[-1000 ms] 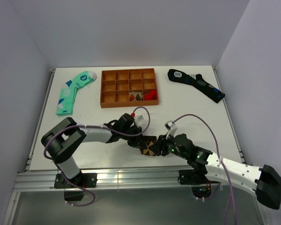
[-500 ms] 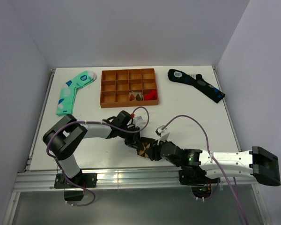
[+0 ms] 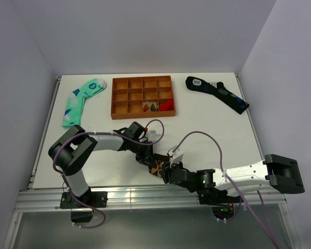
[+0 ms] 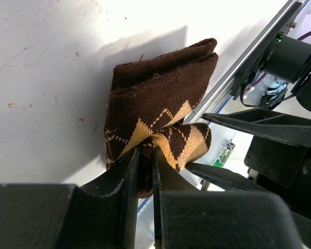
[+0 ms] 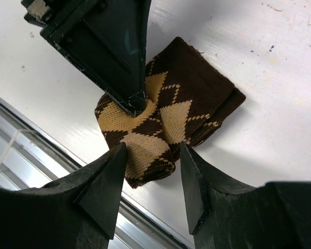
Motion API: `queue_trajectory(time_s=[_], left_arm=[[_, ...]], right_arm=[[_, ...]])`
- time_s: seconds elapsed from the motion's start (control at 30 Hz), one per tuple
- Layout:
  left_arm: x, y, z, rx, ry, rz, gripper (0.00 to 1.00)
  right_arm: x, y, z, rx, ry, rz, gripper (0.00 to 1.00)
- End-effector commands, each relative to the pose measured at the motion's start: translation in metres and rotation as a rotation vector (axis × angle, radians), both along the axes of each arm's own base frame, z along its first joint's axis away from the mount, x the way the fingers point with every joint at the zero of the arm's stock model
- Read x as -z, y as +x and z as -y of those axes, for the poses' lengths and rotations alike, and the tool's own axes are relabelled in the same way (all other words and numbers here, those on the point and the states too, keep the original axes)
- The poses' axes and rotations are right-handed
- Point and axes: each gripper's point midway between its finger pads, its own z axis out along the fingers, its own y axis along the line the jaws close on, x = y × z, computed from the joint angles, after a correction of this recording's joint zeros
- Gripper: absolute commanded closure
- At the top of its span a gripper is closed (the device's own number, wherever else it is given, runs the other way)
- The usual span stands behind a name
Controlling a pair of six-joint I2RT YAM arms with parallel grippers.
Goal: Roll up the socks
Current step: Roll the sock at the center of the board.
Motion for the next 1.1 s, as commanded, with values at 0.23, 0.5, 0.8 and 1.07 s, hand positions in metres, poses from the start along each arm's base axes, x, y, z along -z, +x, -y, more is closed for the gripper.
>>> queue_trajectory(time_s=[0.23, 0.5, 0.8, 1.07], left_arm=[[0.067, -0.035, -0.072, 0.025, 0.380, -0.086, 1.00], [0.067, -0.035, -0.074, 0.039, 0.393, -0.093, 1.00], [0.067, -0.035, -0.073, 0.041, 0.393, -0.105, 1.00], [0.066, -0.033, -0.070, 0.037, 0.384, -0.114, 1.00]], right_arm=[[-0.030, 0.003, -0.016, 0.039, 0.053, 0.092, 0.43], [-0.032, -0.003, -0.027, -0.030, 0.040, 0.115, 0.42], [-0.022, -0.013, -0.034, -0.068, 0.026, 0.106, 0.43], [-0.006, -0.020, -0.032, -0.067, 0.011, 0.080, 0.44]])
